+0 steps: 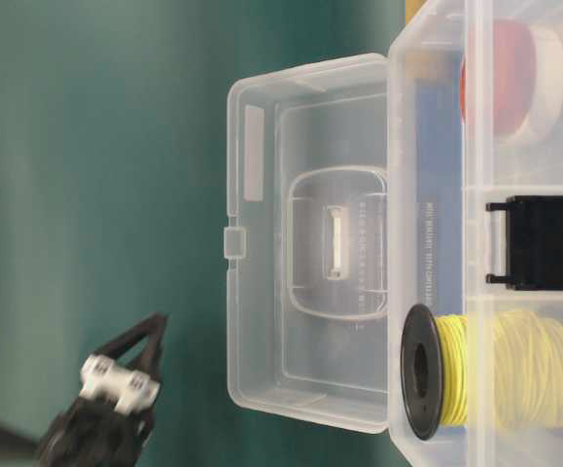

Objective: Close the tool box with the left arm.
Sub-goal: 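Move the left gripper toward the raised clear lid of the tool box, then push the clear lid forward and down with the left gripper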

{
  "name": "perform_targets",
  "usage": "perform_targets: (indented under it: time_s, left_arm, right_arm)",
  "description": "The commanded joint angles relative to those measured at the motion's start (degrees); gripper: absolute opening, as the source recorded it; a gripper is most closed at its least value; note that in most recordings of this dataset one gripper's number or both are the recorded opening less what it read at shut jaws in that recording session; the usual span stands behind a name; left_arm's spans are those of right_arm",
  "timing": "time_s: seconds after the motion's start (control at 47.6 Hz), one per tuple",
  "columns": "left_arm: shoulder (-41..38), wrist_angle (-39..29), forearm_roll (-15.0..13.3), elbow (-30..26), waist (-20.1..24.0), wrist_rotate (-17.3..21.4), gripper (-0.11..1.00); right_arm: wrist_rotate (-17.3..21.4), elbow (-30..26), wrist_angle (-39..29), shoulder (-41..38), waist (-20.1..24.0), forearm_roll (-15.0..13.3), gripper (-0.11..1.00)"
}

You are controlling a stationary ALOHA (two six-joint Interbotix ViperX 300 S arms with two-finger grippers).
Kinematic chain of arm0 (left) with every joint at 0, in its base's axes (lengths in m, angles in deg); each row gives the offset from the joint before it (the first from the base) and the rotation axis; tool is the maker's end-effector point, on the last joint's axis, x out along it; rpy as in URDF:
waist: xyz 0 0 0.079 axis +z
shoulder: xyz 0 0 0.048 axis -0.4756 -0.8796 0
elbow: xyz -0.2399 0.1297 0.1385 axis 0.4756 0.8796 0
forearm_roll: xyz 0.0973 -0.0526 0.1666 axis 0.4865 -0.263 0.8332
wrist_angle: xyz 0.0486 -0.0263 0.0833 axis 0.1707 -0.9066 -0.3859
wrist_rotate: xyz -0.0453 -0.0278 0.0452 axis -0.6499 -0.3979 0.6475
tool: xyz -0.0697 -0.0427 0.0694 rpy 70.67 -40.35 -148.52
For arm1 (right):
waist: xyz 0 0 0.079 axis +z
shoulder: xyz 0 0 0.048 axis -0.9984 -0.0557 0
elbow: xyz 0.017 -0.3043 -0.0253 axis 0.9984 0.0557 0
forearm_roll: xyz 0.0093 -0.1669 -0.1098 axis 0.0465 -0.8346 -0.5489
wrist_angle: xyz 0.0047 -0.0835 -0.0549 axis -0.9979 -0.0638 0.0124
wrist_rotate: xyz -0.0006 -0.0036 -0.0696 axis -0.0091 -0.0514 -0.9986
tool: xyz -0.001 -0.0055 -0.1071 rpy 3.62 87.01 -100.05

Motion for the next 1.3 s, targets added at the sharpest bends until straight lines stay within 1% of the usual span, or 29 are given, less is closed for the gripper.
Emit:
perform_targets:
  time_s: [0.0, 0.147, 0.315, 0.442, 0.652, 0.799, 1.093, 1.283]
  left_arm:
    - [-2.7, -2.5, 0.4, -4.9, 1.1, -0.1, 0.92]
    - [-7.6, -8.2, 0.6, -9.6, 1.4, 0.0, 0.92]
    - [-12.0, -13.7, 0.8, -12.9, 1.7, 0.1, 0.92]
    - [-13.8, -17.1, 0.8, -14.3, 1.8, 0.0, 0.92]
    - [-14.2, -22.9, 0.7, -15.3, 1.5, -0.2, 0.92]
    - [-14.0, -26.4, 0.5, -15.3, 0.0, -0.2, 0.92]
    - [-12.1, -33.9, 0.5, -17.1, -5.5, -0.2, 0.92]
    - [-9.3, -37.2, 0.6, -16.6, -8.6, -0.3, 0.92]
  right_arm:
    - [0.1, -0.5, 0.4, -0.5, -0.2, 0.0, 0.00]
    - [0.1, -0.4, 0.2, -1.0, -0.2, 0.0, 0.00]
    - [0.1, -0.4, -0.1, -1.3, -0.2, 0.0, 0.00]
    - [0.2, -0.4, -0.1, -1.5, -0.2, 0.0, 0.00]
    - [0.1, -0.4, -0.1, -1.6, -0.2, 0.0, 0.00]
    - [0.1, -0.4, -0.1, -1.6, -0.2, -0.1, 0.00]
    - [0.1, -0.2, -0.1, -1.7, -0.2, 0.0, 0.00]
    - [0.2, -0.2, -0.1, -1.6, -0.2, -0.1, 0.00]
